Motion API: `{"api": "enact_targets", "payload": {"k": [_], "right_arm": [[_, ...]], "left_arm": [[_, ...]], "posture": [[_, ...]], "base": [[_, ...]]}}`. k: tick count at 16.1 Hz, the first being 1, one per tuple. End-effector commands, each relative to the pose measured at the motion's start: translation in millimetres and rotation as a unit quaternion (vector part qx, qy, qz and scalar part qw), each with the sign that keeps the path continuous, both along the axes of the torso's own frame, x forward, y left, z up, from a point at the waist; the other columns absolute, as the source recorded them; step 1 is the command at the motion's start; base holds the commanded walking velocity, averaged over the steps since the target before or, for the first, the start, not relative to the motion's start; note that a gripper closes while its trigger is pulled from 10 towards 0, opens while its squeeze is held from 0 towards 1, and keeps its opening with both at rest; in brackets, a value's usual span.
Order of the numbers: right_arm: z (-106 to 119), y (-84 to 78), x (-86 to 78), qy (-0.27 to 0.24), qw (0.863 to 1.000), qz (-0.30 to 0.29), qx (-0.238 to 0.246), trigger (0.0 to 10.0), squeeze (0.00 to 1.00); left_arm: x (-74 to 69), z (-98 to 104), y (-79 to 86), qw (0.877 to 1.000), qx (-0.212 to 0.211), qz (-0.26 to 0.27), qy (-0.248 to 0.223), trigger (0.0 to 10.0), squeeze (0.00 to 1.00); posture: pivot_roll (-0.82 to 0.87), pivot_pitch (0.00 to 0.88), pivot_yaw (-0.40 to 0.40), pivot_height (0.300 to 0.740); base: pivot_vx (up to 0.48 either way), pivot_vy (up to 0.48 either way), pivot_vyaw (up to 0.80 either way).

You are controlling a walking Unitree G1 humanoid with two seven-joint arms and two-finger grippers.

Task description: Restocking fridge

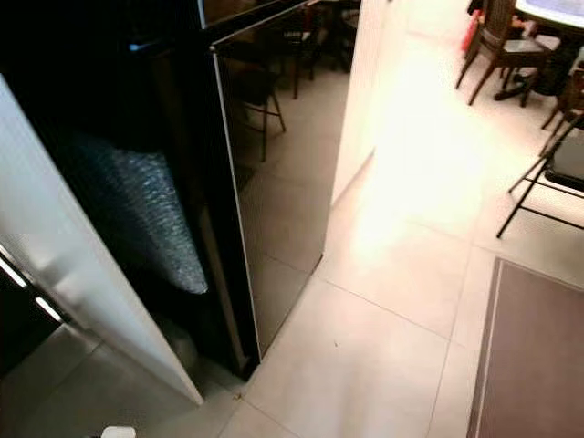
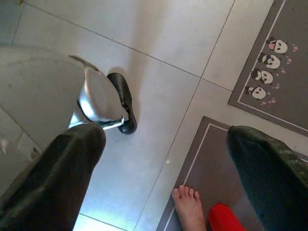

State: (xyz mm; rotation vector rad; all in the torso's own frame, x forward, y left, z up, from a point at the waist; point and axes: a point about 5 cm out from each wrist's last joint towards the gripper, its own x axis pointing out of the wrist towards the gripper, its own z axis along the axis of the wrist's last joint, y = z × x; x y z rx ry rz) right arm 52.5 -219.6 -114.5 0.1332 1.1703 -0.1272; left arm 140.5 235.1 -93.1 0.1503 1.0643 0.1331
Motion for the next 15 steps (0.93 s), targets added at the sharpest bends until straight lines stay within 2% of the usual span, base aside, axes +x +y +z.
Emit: {"api": "enact_targets", "payload": {"k": [1,3,9,15], "right_arm": [[0.0,1.8,0.8,-0.007,1.0,-0.007,0.003,10.0,0.0],[0.1,2.1,1.0,-0.01,1.0,-0.016,0.002,10.0,0.0],[0.5,2.2,3.3,-0.015,1.0,-0.018,0.003,10.0,0.0],[0.5,0.4,0.6,-0.017,0.999,-0.042,-0.004,10.0,0.0]], "left_arm": [[-4.3,-0.8,3.4,1.0,0.005,-0.002,0.009,10.0,0.0],[-2.9,-0.9,1.5,1.0,0.005,-0.005,0.01,10.0,0.0],[4.6,0.7,-3.1,1.0,-0.001,-0.002,0.0,10.0,0.0],[3.1,0.0,-3.3,1.0,-0.002,0.002,0.004,10.0,0.0]], "posture": [[0.02,0.0,0.014,0.74],[0.02,0.0,0.019,0.74],[0.02,0.0,0.017,0.74],[0.01,0.0,0.027,0.74]], "base": [[0.0,0.0,-0.8],[0.0,0.0,-0.63],[0.0,0.0,0.0],[0.0,0.046,0.0]]}}
